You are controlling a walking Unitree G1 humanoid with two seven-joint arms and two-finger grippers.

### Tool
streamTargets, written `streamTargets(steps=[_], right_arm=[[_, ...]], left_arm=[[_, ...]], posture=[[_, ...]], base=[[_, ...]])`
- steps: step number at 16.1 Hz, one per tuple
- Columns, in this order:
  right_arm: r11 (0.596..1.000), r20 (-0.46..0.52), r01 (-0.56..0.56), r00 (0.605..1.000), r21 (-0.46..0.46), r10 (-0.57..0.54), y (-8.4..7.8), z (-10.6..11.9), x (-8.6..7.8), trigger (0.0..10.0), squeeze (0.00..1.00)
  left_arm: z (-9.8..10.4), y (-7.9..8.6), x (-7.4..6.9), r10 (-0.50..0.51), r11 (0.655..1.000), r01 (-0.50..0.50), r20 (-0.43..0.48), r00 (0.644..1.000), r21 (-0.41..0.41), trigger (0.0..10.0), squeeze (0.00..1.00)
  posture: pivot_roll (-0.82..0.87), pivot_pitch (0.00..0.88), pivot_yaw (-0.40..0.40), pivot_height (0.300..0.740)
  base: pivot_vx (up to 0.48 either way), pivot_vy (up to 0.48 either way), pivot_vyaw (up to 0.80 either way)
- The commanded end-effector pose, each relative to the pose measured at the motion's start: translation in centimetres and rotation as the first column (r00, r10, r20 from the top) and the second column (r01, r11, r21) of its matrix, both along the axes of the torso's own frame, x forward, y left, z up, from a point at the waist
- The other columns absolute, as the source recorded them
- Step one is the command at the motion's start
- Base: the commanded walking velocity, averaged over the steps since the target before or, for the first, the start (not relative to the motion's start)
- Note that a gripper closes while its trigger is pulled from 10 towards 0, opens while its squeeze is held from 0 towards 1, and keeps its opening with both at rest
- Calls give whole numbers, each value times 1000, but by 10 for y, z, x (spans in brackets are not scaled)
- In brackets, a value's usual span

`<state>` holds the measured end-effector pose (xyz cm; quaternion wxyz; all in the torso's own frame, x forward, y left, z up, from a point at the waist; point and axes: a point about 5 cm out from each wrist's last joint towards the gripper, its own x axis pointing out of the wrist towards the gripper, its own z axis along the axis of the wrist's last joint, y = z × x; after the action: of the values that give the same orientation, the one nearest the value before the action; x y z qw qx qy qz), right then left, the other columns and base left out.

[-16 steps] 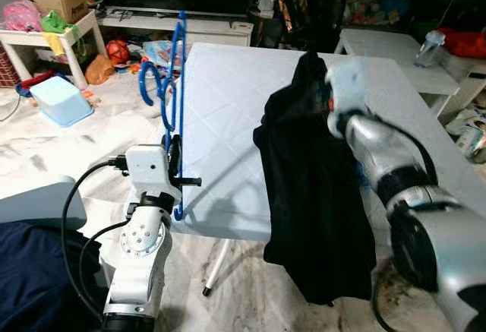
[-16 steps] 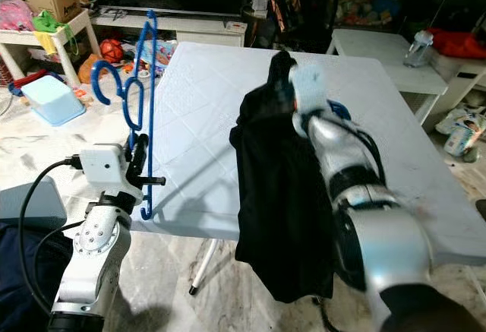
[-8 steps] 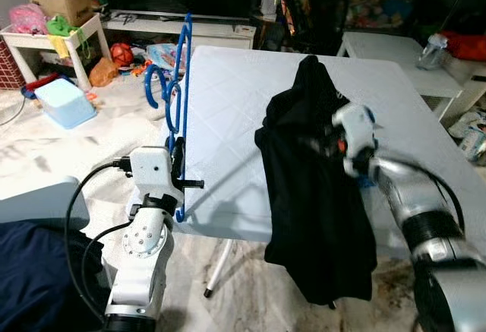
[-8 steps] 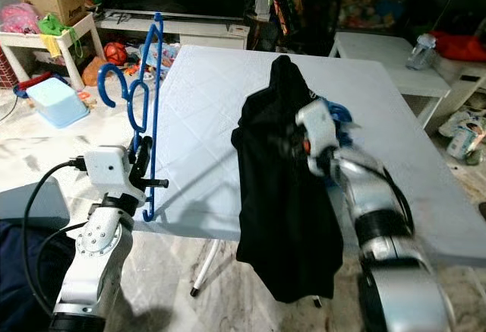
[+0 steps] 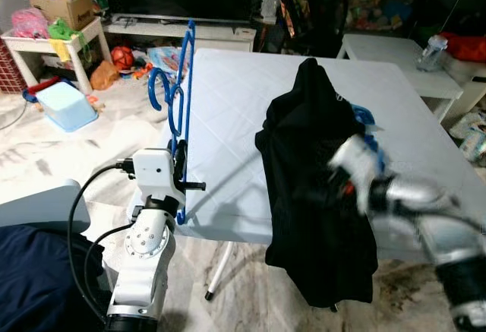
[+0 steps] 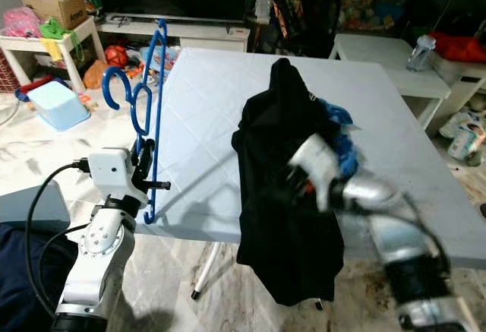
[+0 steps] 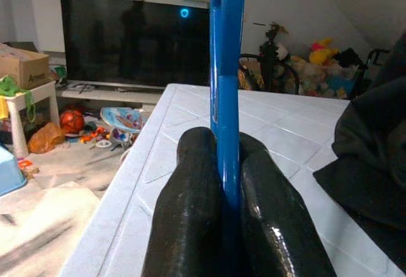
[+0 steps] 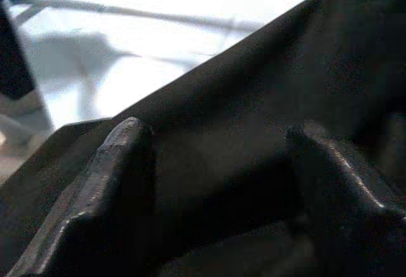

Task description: Hang hanger

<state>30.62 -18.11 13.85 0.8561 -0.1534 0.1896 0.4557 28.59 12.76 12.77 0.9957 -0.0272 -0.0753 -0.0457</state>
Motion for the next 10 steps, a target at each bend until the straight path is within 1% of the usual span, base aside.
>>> streamTargets(steps=[1, 3, 4, 5, 6, 7, 9, 10], right_arm=[[1000, 28, -12, 1000, -27, 13, 0, 8, -1, 10000, 1000], [996, -1, -38, 999, -76, 38, 3, 1, -9, 10000, 1000], [992, 8, 0, 1000, -123, 1, 7, -7, -9, 10000, 1000], [988, 0, 11, 1000, -153, -11, 12, -14, -11, 10000, 1000], [988, -13, 7, 1000, -152, -9, 16, -19, -13, 10000, 553], [989, -26, 27, 999, -146, -31, 22, -25, -15, 10000, 0], [981, -21, 123, 992, -149, -127, 28, -36, -11, 10000, 0], [964, -11, 221, 974, -150, -225, 26, -45, -6, 10000, 0]], left_arm=[[-28, 0, -6, -6, 1000, 7, -134, 991, 8, 10000, 0], [-28, 1, -6, -9, 1000, 10, -136, 991, 10, 10000, 0], [-28, 1, -5, -10, 1000, 11, -137, 991, 12, 10000, 0], [-28, 1, -5, -9, 1000, 11, -137, 991, 11, 10000, 0], [-28, 1, -5, -10, 1000, 11, -136, 991, 11, 10000, 0], [-28, 0, -5, -12, 1000, 13, -136, 991, 10, 10000, 0], [-28, 0, -5, -14, 1000, 16, -138, 990, 10, 10000, 0], [-28, 0, -5, -15, 1000, 17, -139, 990, 11, 10000, 0]], posture=[[-98, 0, -63, 740], [-96, 0, -62, 740], [-98, 0, -61, 740], [-98, 0, -61, 740], [-98, 0, -61, 740], [-94, 0, -61, 740], [-94, 0, -60, 740], [-94, 0, -60, 740]], base=[[0, 0, 0], [0, 0, 0], [0, 0, 0], [0, 0, 0], [0, 0, 0], [0, 0, 0], [0, 0, 0], [0, 0, 0]])
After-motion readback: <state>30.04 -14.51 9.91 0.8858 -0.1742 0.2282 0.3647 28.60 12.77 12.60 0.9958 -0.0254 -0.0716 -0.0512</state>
